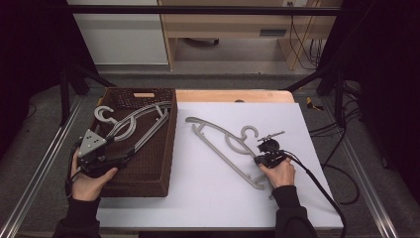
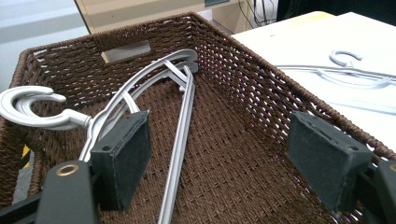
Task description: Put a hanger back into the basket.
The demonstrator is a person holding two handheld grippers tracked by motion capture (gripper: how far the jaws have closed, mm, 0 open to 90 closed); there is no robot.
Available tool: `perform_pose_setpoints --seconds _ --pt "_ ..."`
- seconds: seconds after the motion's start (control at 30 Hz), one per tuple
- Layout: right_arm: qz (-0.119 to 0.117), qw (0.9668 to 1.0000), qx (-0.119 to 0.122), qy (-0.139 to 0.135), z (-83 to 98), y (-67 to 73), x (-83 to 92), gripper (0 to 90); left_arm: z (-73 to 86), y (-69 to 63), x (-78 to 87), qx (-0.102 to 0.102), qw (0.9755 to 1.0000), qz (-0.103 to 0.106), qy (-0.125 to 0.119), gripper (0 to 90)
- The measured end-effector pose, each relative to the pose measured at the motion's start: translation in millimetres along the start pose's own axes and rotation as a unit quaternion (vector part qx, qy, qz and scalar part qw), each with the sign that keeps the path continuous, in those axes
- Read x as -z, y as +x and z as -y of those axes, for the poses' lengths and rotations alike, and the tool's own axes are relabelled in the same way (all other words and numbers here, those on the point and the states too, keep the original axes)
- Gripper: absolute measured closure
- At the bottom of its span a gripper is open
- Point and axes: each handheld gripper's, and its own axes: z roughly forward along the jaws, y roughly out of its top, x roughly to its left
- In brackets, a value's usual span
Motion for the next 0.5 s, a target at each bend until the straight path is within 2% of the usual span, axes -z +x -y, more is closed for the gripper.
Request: perform_pose_setpoints --seconds 0.03,0.07,0.17,0.2,0.23,0.37,0.5 --pt "0.003 1.0 -0.003 0.001 0.1 1.5 0.6 82.2 -0.1 0.2 0.3 0.0 1.0 0.0 0.0 21.5" --pt "0.006 1.0 0.007 -0.002 1.0 0.4 0.9 82.3 -0.1 0.2 0.4 0.0 1.0 0.0 0.0 21.6" --pt "0.002 0.9999 0.013 -0.009 1.2 0.2 4.7 82.3 -0.2 0.0 0.6 0.001 1.0 0.0 0.0 21.6" --pt "0.002 0.9999 0.008 -0.008 1.1 1.2 6.8 82.3 -0.2 0.1 0.7 0.001 1.0 0.0 0.0 21.6" --pt "-0.003 0.9997 0.016 -0.015 1.3 0.2 9.0 82.2 -0.3 0.2 0.9 0.001 1.0 -0.001 0.0 21.6" --pt "-0.014 0.9991 0.01 -0.038 1.4 0.2 20.7 82.2 -0.4 -0.1 1.1 0.0 1.0 -0.001 0.0 21.6" --pt "-0.019 0.9979 0.015 -0.06 2.1 -0.9 32.8 82.3 -0.6 -0.6 1.1 -0.001 1.0 -0.002 -0.001 21.6"
